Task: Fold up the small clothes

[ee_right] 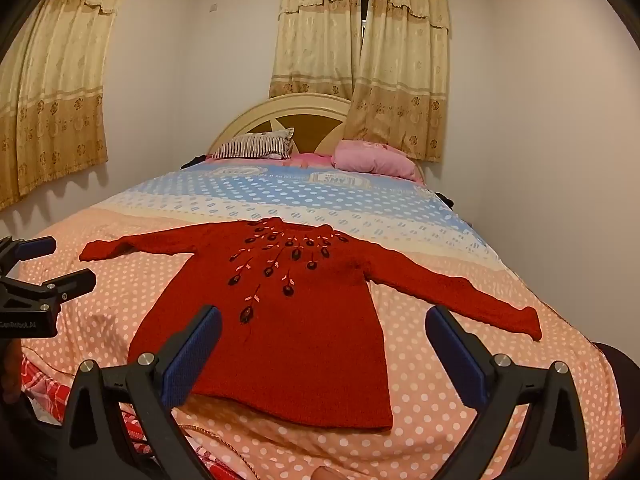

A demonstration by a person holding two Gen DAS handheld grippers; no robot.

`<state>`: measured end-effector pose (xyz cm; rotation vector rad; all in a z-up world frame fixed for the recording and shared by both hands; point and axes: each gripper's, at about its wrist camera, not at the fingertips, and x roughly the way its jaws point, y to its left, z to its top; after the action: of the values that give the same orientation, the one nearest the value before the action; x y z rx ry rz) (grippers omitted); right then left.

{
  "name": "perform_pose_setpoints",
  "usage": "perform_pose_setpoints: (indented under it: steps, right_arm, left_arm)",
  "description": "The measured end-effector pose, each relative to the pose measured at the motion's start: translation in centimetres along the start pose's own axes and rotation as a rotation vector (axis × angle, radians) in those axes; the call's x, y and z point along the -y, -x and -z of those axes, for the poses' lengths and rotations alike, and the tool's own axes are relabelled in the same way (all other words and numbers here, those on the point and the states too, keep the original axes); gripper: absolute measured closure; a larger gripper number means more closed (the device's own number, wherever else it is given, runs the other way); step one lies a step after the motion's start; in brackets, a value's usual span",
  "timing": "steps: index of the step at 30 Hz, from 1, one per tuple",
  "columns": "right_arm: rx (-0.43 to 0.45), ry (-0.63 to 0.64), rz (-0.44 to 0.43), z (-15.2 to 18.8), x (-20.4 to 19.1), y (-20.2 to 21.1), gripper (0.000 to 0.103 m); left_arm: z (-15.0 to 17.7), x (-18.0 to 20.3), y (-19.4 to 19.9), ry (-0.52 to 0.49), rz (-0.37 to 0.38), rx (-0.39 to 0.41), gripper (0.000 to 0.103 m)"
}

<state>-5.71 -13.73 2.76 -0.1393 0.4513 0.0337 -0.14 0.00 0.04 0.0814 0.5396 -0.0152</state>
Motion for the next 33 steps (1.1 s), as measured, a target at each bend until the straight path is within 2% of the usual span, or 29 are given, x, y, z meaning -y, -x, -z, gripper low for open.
perform_pose_setpoints:
  steps: [6, 9, 33]
  right_arm:
    - [0.000, -0.005, -0.001, 0.0, 0.1, 0.0, 0.001]
    - [-0.001, -0.007, -0.003, 0.1, 0.1, -0.1, 0.001]
    - [-0.010, -0.017, -0.001, 0.6, 0.3, -0.5, 0.001]
  left_arm:
    - [0.0, 0.6, -0.2, -0.004, -0.017, -0.027, 0.000]
    - [-0.2, 0.0, -0.4, 0.012, -0.001, -0.031, 0.000]
    - [0.3, -0.6, -0.8, 0.007, -0.009, -0.032, 0.000]
